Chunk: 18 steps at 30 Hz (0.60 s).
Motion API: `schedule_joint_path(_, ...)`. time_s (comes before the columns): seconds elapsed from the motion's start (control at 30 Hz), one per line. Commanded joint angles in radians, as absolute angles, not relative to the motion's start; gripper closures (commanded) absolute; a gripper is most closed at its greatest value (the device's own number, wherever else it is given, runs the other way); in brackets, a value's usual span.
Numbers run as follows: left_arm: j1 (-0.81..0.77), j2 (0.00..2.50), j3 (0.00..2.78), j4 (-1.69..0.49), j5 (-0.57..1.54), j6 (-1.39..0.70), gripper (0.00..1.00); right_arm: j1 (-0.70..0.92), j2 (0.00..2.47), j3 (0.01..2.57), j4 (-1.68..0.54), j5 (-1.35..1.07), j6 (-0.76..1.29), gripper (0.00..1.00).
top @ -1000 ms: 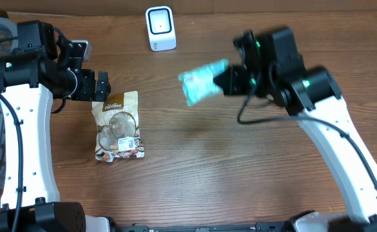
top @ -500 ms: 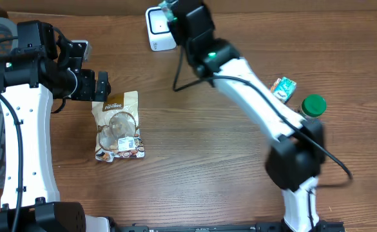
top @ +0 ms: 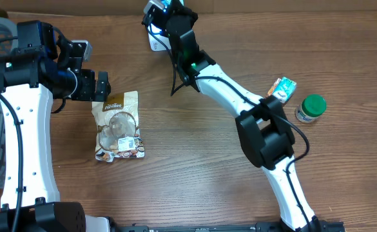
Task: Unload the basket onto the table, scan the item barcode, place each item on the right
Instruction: 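Carry the green packet up and hold it under the white scanner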
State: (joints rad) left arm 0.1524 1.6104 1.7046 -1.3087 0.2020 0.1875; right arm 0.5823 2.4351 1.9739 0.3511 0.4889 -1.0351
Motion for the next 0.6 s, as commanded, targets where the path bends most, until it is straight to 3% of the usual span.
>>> schedule_joint_path(0.0,0.15,1.599,1.723,-1.304,0.202,0.206,0.0,0.575,2.465,1.996,0.388,0.448,-1.15,0.96)
schedule_joint_path(0.57,0.15,1.599,1.723,-1.304,0.202,0.206,0.0,0.572,2.471,1.995,0.374,0.364,-1.154,0.96)
